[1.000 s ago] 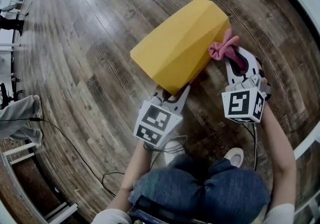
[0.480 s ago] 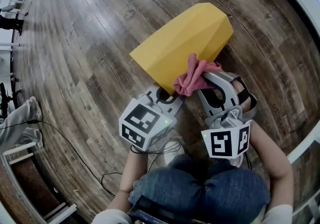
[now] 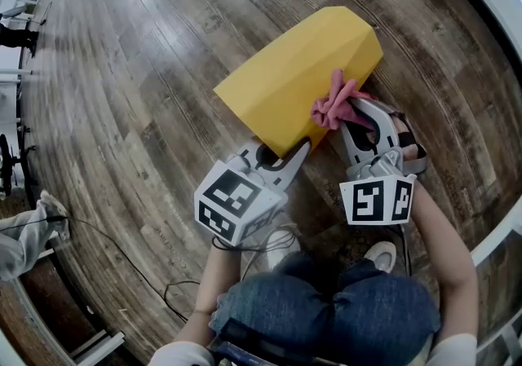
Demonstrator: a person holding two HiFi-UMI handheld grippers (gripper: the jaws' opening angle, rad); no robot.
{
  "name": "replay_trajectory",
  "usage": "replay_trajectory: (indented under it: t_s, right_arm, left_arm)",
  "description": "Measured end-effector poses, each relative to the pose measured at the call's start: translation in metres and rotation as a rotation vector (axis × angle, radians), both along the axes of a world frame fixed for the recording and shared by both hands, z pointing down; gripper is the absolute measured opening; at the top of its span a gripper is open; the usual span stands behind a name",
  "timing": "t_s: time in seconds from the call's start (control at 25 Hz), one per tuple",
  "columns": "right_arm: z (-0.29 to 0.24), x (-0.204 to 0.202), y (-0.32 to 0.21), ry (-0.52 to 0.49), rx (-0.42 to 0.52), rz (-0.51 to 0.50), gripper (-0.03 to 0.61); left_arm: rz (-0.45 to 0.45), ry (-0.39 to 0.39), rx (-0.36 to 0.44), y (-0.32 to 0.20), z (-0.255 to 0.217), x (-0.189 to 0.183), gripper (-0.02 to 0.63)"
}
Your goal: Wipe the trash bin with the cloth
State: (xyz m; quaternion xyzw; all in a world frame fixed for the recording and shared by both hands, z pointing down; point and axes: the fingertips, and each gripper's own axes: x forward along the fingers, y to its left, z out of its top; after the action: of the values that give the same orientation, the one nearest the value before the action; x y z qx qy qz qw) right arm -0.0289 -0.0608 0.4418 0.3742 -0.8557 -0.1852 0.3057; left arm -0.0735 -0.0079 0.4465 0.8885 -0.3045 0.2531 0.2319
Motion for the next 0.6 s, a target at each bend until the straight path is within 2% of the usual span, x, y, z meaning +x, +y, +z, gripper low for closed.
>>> replay_trajectory:
  t_s: [0.28, 0.6]
  right_arm:
    - [0.024, 0.044, -0.041, -0.007, -0.053, 0.179, 0.051]
    - [0.040, 0.072, -0.071, 0.027, -0.076, 0.275, 0.051]
  left_arm:
    - [-0.005, 0.004, -0.001, 0.000, -0.001, 0.001, 0.017]
    - [-0.011, 0.014, -0.014, 0.000, 0.000, 0.000, 0.015]
